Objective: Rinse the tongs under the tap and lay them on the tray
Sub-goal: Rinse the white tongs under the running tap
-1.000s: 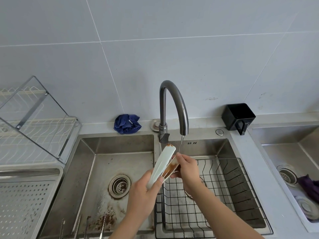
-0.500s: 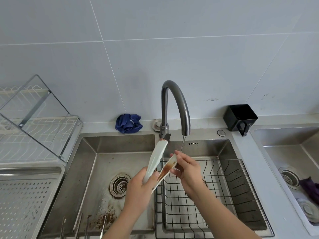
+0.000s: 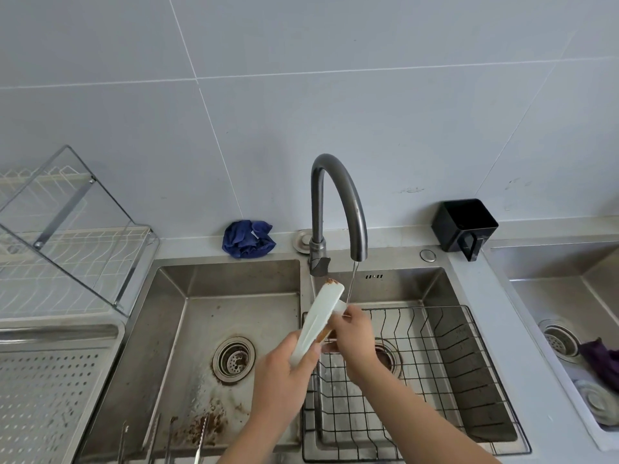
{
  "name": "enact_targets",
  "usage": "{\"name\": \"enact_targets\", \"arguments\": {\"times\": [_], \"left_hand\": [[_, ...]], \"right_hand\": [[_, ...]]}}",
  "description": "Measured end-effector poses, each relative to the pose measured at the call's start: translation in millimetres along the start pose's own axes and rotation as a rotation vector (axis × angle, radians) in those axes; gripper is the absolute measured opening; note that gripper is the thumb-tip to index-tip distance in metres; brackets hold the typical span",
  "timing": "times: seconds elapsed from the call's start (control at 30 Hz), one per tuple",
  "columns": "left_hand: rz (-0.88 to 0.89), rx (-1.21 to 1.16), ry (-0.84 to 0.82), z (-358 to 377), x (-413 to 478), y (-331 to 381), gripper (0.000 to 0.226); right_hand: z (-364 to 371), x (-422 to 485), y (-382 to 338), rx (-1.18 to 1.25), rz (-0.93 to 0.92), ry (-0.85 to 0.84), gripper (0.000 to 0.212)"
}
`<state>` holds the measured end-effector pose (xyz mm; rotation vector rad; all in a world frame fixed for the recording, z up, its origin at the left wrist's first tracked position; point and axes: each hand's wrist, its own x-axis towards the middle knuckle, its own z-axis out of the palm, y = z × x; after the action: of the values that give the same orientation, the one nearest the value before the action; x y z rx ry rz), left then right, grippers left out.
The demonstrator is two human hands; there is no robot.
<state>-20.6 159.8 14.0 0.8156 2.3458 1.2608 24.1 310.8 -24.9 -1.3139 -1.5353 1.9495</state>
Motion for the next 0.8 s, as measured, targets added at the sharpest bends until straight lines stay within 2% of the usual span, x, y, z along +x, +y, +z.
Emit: {"name": "enact_targets", "arguments": {"times": [0.1, 0.17, 0.23, 0.3, 0.37, 0.47, 0.6, 0.7, 0.73, 0.8], "left_hand": [[-0.023, -0.005, 0.027, 1, 3, -2, 0.011], [-0.014, -0.001, 0.018, 0, 5, -3, 0.014], [0.008, 0.009, 0.013, 2, 5, -1, 0.013], [0.015, 0.001, 0.013, 3, 5, 1, 0.014], [0.017, 0.022, 0.017, 2, 7, 0, 0.016], [0.032, 0.061, 0.020, -1, 11, -5, 0.018], [0.112, 0.127, -0.009, 0, 9, -1, 0.020], [0.064, 0.094, -0.006, -2, 13, -4, 0.019], [0.039, 0.066, -0.009, -2, 15, -5, 0.015], [-0.014, -0.009, -0.012, 1, 21, -6, 0.004]], "right_hand": [[3, -4, -1, 0.105, 0.020, -0.172, 0.028], [1, 0, -4, 0.080, -0.015, -0.146, 0.034], [-1, 6, -5, -0.020, -0.057, -0.023, 0.033], [-4, 8, -6, -0.045, -0.085, 0.041, 0.021], [-7, 9, -6, 0.028, -0.070, -0.031, 0.020], [-11, 7, -3, 0.098, -0.022, -0.165, 0.030], [-14, 17, -5, 0.032, -0.005, -0.017, 0.022], [-19, 20, -8, 0.054, 0.035, -0.060, 0.021], [-20, 19, -8, 0.081, 0.047, -0.108, 0.029], [-17, 16, -5, 0.081, 0.070, -0.204, 0.064]]}}
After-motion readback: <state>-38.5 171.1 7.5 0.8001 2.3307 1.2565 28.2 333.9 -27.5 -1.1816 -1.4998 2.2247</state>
